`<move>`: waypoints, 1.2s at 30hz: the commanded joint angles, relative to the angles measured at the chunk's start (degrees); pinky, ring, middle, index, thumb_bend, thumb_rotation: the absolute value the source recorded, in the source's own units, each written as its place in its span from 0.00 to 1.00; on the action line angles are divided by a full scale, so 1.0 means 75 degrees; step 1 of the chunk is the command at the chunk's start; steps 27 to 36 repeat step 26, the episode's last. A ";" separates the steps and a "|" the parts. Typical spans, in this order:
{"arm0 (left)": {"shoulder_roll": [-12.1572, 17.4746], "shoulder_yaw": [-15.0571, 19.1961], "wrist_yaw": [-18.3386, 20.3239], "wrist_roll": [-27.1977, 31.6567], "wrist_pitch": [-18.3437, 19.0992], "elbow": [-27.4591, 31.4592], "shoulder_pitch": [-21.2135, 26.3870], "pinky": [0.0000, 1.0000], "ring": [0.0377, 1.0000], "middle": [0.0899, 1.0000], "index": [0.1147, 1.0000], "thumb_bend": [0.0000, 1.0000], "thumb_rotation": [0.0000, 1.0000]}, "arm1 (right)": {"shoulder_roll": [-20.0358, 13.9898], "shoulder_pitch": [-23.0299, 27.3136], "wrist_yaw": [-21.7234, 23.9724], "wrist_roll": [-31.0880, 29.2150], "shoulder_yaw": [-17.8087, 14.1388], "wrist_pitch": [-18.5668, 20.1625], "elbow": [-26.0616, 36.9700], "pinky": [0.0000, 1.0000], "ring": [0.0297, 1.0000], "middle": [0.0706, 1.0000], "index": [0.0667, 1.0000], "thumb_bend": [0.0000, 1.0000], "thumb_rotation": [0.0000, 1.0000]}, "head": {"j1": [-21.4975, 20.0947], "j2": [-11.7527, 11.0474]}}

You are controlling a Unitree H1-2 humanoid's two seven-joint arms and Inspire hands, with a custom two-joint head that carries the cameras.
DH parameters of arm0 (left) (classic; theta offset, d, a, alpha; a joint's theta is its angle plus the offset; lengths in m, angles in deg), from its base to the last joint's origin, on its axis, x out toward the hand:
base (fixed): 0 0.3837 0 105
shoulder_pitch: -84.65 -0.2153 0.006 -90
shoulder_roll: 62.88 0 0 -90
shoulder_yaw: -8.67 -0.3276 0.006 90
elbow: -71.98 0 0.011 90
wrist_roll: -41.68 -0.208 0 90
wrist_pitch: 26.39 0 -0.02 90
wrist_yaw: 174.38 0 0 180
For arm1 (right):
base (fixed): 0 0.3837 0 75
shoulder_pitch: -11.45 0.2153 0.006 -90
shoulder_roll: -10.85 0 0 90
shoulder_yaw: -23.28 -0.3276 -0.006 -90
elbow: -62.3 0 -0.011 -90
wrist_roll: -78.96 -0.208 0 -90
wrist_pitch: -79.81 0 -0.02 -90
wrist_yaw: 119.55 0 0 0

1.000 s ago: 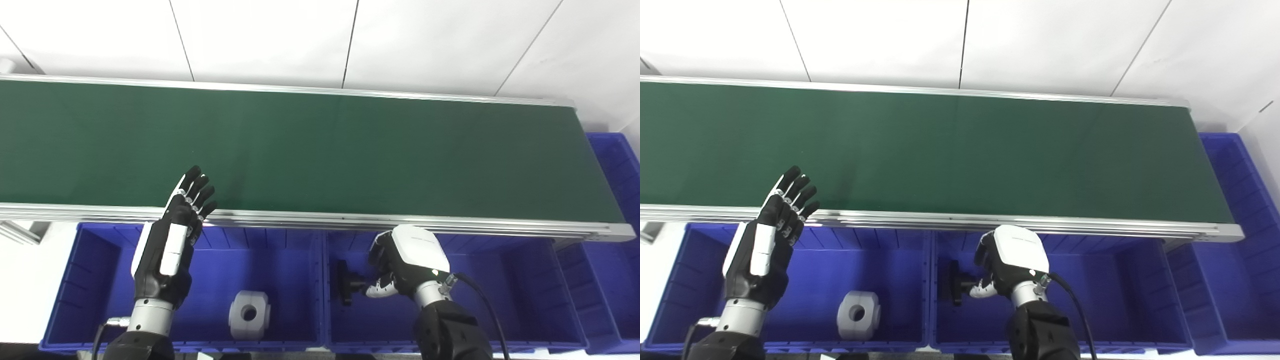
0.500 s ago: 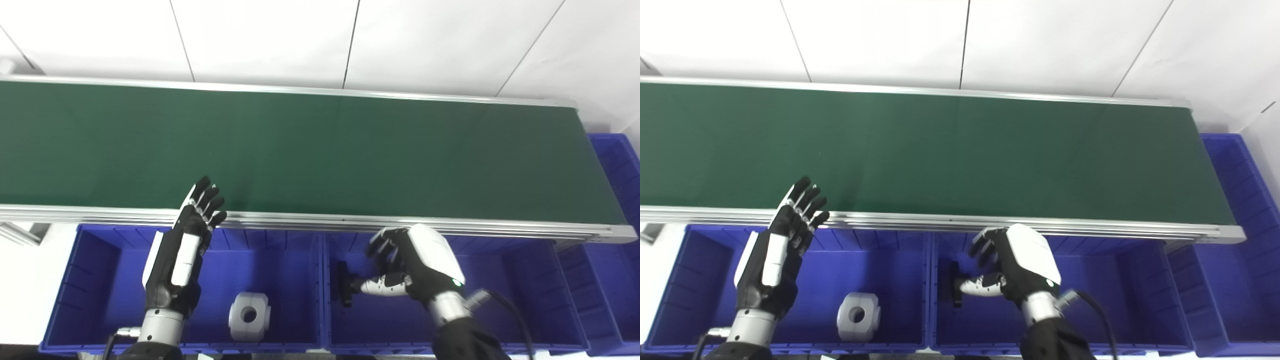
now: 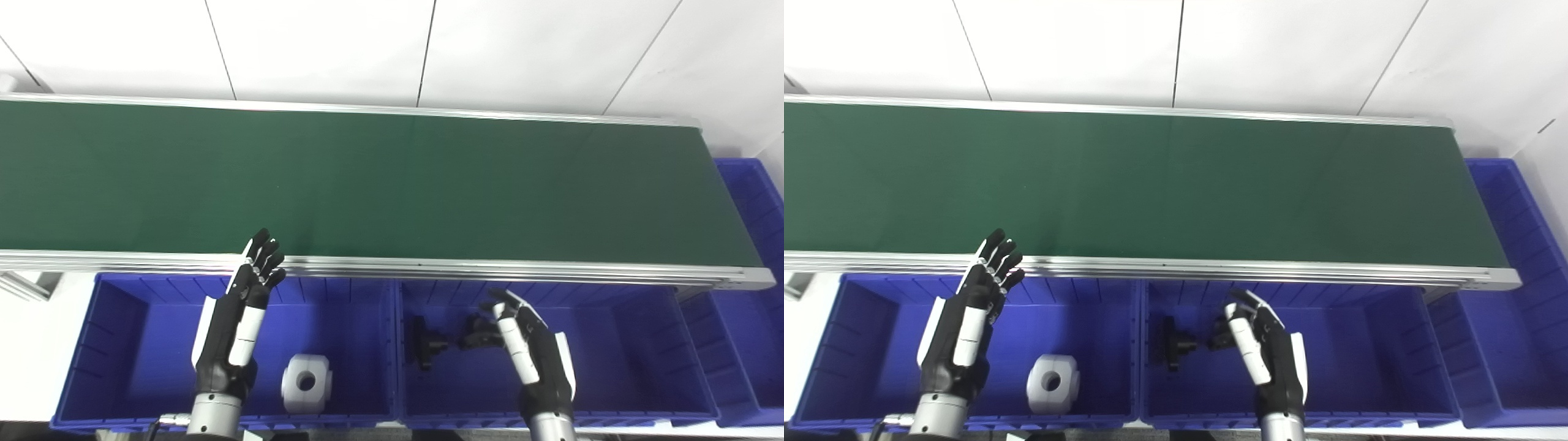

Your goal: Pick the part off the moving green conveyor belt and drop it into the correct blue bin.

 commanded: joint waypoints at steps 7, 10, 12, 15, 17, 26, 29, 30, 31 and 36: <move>-0.0118 -0.0077 -0.0176 -0.0381 -0.0821 -0.0088 -0.0047 0.90 0.94 0.95 0.96 0.69 0.92 | -0.0151 0.0139 -0.0593 0.0348 0.0138 -0.1432 -0.0643 0.68 0.72 0.82 0.81 0.73 0.98 | 0.0116 -0.0189; -0.0119 -0.0077 -0.0188 -0.0391 -0.0910 -0.0151 -0.0050 0.92 0.95 0.96 0.95 0.69 0.91 | -0.0179 0.0133 -0.0741 0.0422 0.0176 -0.1712 -0.0773 0.70 0.74 0.84 0.83 0.75 1.00 | 0.0116 -0.0304; -0.0130 -0.0059 -0.0196 -0.0382 -0.0968 -0.0190 -0.0047 0.93 0.95 0.96 0.95 0.70 0.91 | -0.0188 0.0110 -0.0799 0.0432 0.0209 -0.1847 -0.0815 0.72 0.74 0.84 0.84 0.77 1.00 | 0.0116 -0.0376; -0.0141 -0.0031 -0.0210 -0.0381 -0.1004 -0.0223 -0.0040 0.93 0.95 0.96 0.95 0.72 0.91 | -0.0207 0.0078 -0.0828 0.0375 0.0275 -0.2004 -0.0864 0.75 0.76 0.86 0.85 0.79 1.00 | 0.0119 -0.0432; -0.0152 -0.0006 -0.0241 -0.0407 -0.1028 -0.0245 -0.0039 0.93 0.95 0.96 0.95 0.72 0.91 | -0.0217 0.0066 -0.0854 0.0390 0.0310 -0.2088 -0.0904 0.75 0.77 0.86 0.85 0.80 1.00 | 0.0116 -0.0465; -0.0182 0.0012 -0.0334 -0.0464 -0.1158 -0.0311 -0.0055 0.92 0.94 0.96 0.95 0.71 0.92 | -0.0305 0.0014 -0.0921 0.0477 0.0417 -0.2240 -0.1036 0.77 0.77 0.86 0.86 0.77 1.00 | 0.0133 -0.0633; -0.0182 0.0012 -0.0334 -0.0464 -0.1158 -0.0311 -0.0055 0.92 0.94 0.96 0.95 0.71 0.92 | -0.0305 0.0014 -0.0921 0.0477 0.0417 -0.2240 -0.1036 0.77 0.77 0.86 0.86 0.77 1.00 | 0.0133 -0.0633; -0.0182 0.0012 -0.0334 -0.0464 -0.1158 -0.0311 -0.0055 0.92 0.94 0.96 0.95 0.71 0.92 | -0.0305 0.0014 -0.0921 0.0477 0.0417 -0.2240 -0.1036 0.77 0.77 0.86 0.86 0.77 1.00 | 0.0133 -0.0633; -0.0182 0.0012 -0.0334 -0.0464 -0.1158 -0.0311 -0.0055 0.92 0.94 0.96 0.95 0.71 0.92 | -0.0305 0.0014 -0.0921 0.0477 0.0417 -0.2240 -0.1036 0.77 0.77 0.86 0.86 0.77 1.00 | 0.0133 -0.0633; -0.0182 0.0012 -0.0334 -0.0464 -0.1158 -0.0311 -0.0055 0.92 0.94 0.96 0.95 0.71 0.92 | -0.0305 0.0014 -0.0921 0.0477 0.0417 -0.2240 -0.1036 0.77 0.77 0.86 0.86 0.77 1.00 | 0.0133 -0.0633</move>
